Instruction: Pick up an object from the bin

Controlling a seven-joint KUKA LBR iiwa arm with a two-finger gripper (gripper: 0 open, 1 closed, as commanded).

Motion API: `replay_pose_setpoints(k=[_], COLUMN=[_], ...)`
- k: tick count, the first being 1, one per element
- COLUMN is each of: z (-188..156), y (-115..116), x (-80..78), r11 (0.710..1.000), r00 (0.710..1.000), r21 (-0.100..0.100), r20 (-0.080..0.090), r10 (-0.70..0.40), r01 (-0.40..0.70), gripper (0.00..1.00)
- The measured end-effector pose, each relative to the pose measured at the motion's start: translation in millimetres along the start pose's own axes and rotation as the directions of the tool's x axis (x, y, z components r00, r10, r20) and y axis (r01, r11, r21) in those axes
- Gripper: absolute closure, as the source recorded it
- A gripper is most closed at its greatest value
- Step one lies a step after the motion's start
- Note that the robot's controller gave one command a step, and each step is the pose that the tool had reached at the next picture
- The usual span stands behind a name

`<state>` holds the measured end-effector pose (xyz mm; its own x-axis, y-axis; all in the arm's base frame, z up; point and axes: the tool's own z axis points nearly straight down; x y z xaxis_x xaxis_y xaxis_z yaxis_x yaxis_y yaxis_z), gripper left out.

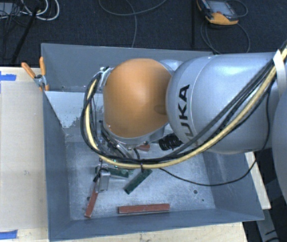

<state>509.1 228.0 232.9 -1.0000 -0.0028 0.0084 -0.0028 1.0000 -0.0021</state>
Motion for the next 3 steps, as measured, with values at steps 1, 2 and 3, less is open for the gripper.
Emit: replay_pose_setpoints(k=[1,2,3], z=[167,164,163], y=[-27,-26,-16], x=[-19.0,-20.5,-27.3], r11=[0.944,0.946,0.718], r00=[0.944,0.946,0.718], r21=[0.001,0.000,0.003], r20=[0.001,0.006,0.008], r10=[-0.329,-0.325,-0.696], r01=[0.329,0.325,0.696], gripper=[0.00,1.00,1.00])
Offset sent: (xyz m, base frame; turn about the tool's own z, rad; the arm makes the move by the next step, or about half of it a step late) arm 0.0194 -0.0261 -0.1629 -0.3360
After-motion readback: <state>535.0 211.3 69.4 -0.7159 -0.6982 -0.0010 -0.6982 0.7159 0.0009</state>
